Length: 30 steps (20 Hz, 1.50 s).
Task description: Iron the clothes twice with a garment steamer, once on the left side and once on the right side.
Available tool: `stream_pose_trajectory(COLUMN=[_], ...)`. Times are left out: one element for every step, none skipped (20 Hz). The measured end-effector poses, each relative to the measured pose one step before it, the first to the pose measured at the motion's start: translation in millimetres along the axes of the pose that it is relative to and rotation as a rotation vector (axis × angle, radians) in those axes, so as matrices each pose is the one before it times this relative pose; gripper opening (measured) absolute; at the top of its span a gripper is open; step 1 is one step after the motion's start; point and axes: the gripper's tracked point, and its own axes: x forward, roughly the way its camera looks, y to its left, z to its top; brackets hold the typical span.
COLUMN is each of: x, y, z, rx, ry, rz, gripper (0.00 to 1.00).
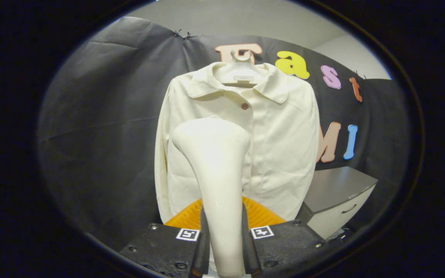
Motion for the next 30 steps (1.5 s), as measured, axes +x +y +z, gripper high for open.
stream_pose_trajectory(x=[9.75,10.66,8.74,7.34,7.12,5.17,1.23,0.84,1.59,1.84,3.60,2.91,0.91,1.30,-1.20,-0.44,1.36,1.28,0.99,0.78,-0.26,0.58,1.59,1.10,1.30,1.42,0.21,1.02,0.84,0.65], y=[2.44,3.25,4.59,0.33,3.88,1.72,0.94,0.26,0.90,1.27,0.65,-0.57,0.09,1.39,2.68,1.15,-0.56,1.63,0.64,1.02,1.44,0.77,0.48,0.95,0.99,0.59,0.96,1.38,-0.07,-0.27], z=[-0.13,1.73,-2.77,-3.74,-3.41,-2.66,0.26,-1.06,-3.97,-4.03,-4.09,-5.39,-8.93,-7.95,-11.68,-9.06,-11.19,-10.08,-12.52,-10.22,-10.18,-8.54,-8.07,-7.55,-9.37,-7.67,-9.39,-8.69,-7.46,-6.81], rx=[-0.00371,-0.00121,-0.00117,-0.00184,-0.00022,0.00026,0.00530,0.00707,0.00402,-0.00054,-0.00391,-0.00950,-0.00734,-0.00337,-0.00044,-0.00088,-0.00075,-0.00472,-0.00439,-0.00307,-0.00437,-0.00649,-0.00411,-0.00091,-0.00193,-0.00378,-0.00262,-0.00196,-0.00358,-0.00437], ry=[0.00262,0.00450,0.00924,0.01091,0.01244,0.01045,-0.00863,-0.00382,0.00191,0.00649,0.00274,0.00765,0.01374,0.01234,0.01351,0.00730,0.01300,0.01426,0.01965,0.01764,0.01519,0.01110,0.00737,0.00915,0.01018,0.01059,0.01330,0.01691,0.01180,0.00928], rz=[0.00082,0.00255,0.00292,0.00002,-0.00197,-0.00595,-0.00773,-0.00431,-0.00398,-0.00263,-0.00293,-0.00585,-0.00427,-0.00242,-0.00027,-0.00021,-0.00481,-0.00099,-0.00204,0.00026,0.00149,-0.00155,-0.00437,-0.00159,-0.00031,-0.00130,0.00068,0.00108,-0.00182,-0.00371], gripper=[0.34,0.34,0.34,0.34,0.34,0.34,0.34,0.34,0.34,0.34,0.34,0.34,0.34,0.34,0.34,0.35,0.35,0.35,0.34,0.34,0.34,0.35,0.35,0.35,0.35,0.35,0.35,0.35,0.35,0.35])
